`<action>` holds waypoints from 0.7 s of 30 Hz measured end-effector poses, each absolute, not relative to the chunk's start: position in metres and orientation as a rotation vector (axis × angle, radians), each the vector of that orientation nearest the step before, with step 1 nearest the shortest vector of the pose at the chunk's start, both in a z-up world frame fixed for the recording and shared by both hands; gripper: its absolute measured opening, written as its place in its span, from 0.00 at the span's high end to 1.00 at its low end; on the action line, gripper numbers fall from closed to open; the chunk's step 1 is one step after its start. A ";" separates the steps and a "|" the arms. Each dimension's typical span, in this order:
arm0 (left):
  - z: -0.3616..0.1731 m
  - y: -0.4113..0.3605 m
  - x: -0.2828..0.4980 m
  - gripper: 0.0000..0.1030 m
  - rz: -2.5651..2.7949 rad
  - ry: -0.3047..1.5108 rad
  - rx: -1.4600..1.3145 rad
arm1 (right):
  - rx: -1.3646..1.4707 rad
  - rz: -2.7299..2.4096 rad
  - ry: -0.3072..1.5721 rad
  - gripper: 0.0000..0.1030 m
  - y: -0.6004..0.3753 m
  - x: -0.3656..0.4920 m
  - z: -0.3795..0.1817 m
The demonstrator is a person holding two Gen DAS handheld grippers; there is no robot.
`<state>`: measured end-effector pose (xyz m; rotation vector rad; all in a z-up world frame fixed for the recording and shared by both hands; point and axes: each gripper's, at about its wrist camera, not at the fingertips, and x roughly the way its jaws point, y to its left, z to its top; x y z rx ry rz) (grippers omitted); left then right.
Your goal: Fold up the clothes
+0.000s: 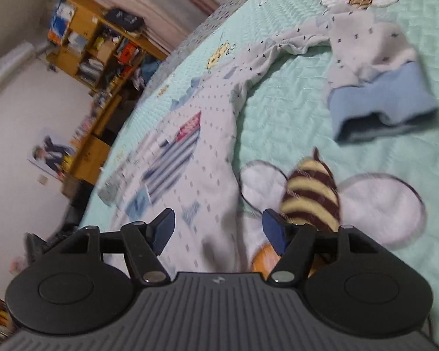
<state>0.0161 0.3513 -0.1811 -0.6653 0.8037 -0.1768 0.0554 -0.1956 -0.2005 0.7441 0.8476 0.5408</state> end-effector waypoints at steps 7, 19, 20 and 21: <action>-0.193 0.343 0.049 0.65 -0.258 0.839 -0.748 | 0.725 0.552 0.898 0.97 -0.188 0.066 -0.209; -0.196 0.351 0.037 0.96 -0.159 0.832 -0.660 | 0.704 0.485 0.871 0.98 -0.204 0.052 -0.210; -0.197 0.351 0.038 0.94 -0.155 0.829 -0.657 | 0.705 0.479 0.870 0.98 -0.203 0.052 -0.210; -0.198 0.353 0.040 0.94 -0.159 0.830 -0.664 | 0.712 0.478 0.871 0.98 -0.205 0.052 -0.211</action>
